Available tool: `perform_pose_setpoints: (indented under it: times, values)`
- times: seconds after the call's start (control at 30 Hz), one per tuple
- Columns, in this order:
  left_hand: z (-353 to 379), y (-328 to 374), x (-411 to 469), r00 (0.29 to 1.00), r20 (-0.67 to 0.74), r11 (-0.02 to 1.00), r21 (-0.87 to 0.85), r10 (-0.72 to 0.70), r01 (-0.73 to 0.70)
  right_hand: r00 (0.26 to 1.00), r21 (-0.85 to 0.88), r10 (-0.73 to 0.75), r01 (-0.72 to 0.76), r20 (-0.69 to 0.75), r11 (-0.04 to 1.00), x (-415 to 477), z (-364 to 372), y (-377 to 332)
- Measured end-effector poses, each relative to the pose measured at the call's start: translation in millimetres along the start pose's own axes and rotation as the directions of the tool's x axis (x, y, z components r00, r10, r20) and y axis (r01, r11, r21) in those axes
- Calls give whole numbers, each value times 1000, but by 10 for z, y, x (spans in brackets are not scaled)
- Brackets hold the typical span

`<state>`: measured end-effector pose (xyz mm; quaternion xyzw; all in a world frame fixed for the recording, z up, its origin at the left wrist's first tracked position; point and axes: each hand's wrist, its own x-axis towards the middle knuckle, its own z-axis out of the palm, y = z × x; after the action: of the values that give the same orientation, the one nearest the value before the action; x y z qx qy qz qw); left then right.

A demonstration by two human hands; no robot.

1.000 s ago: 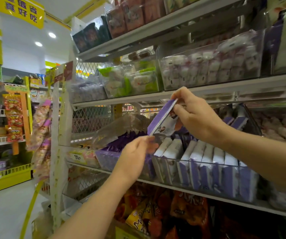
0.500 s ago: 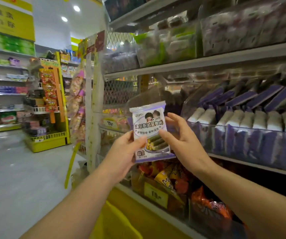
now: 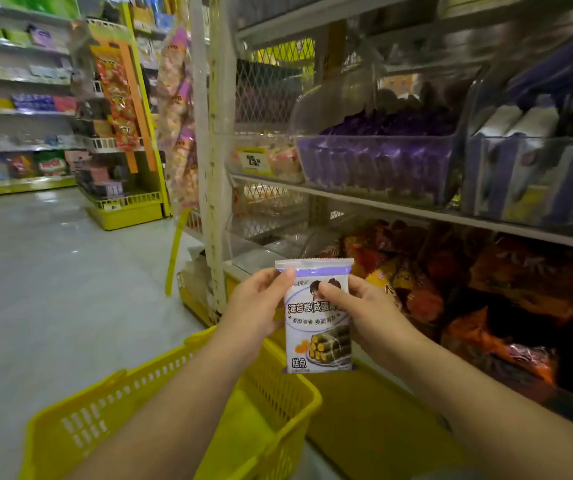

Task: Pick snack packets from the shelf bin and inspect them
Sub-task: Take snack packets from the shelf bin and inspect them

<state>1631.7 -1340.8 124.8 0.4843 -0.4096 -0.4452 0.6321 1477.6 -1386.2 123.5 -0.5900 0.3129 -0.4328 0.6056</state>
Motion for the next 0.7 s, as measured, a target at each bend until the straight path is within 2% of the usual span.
perform_pose_setpoints:
  times: [0.1, 0.27, 0.53, 0.7]
  values:
    - [18, -103, 51, 1000, -30, 1000, 19, 2, -1, 999, 33, 26, -28, 42, 999, 39, -46, 62]
    - [62, -178, 75, 998, -41, 998, -41, -51, 50, 987, 165, 128, -143, 97, 976, 65, -110, 60]
    - [158, -186, -32, 989, -65, 973, -200, -131, 116, 978, 165, 201, -190, -50, 968, 6, -114, 48]
    - [158, -118, -58, 987, -74, 964, -238, -139, 118, 978, 203, 205, -193, -38, 960, -21, -82, 21]
